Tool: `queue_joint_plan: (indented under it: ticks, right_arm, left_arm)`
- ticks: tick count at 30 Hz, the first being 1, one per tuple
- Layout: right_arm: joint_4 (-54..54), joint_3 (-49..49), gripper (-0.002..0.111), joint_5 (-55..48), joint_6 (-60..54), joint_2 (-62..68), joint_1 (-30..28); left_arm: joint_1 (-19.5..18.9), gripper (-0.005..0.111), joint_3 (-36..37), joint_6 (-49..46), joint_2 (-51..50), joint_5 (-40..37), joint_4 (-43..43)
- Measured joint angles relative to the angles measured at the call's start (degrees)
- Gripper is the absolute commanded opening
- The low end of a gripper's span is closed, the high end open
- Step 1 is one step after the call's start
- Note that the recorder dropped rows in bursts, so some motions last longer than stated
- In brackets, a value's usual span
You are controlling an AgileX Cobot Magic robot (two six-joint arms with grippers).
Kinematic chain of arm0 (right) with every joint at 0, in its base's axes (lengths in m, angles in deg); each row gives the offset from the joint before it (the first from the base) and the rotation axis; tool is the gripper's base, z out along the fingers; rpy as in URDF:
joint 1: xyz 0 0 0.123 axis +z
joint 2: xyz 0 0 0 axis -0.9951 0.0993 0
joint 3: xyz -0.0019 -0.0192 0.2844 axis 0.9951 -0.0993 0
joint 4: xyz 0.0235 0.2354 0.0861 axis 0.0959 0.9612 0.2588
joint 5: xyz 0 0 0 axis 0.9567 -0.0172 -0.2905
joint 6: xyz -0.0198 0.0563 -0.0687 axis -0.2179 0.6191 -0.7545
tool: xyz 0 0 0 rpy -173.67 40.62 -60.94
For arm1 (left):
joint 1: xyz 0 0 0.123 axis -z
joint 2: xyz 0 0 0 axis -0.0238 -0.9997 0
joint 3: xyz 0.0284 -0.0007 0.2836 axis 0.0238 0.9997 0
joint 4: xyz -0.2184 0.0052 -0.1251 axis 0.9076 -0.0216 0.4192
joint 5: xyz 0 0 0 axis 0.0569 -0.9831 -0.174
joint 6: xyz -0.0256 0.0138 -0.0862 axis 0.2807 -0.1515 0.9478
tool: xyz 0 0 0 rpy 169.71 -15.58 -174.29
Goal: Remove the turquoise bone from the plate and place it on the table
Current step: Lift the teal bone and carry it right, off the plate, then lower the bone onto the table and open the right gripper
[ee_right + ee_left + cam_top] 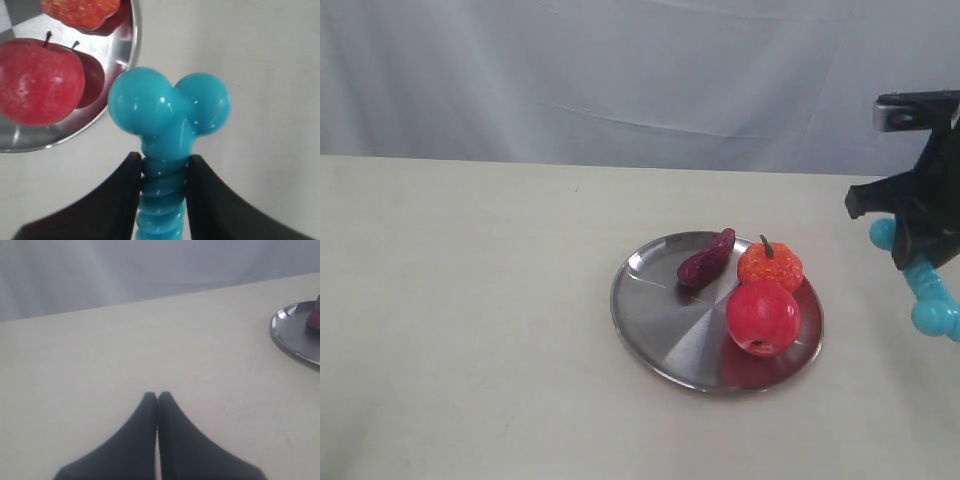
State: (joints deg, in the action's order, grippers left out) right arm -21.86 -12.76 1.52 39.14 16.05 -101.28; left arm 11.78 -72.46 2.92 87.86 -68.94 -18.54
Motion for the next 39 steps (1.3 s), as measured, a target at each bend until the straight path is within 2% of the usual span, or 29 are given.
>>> queue_joint_plan:
  ticks: [6, 24, 39]
  right_arm:
    - [0.0, -4.9, -0.001, 6.5, 0.0, 1.8, -1.8]
    - [0.4, -5.1, -0.001, 21.2, 0.8, 14.4, -1.8]
    - [-2.8, -5.1, -0.001, 27.8, 3.3, 18.2, -1.8]
  left_arm:
    - [0.0, 0.000, 0.0, 0.0, 0.0, 0.0, 0.0]
    - [0.0, 0.000, 0.0, 0.0, 0.0, 0.0, 0.0]
    - [0.0, 0.000, 0.0, 0.0, 0.0, 0.0, 0.0]
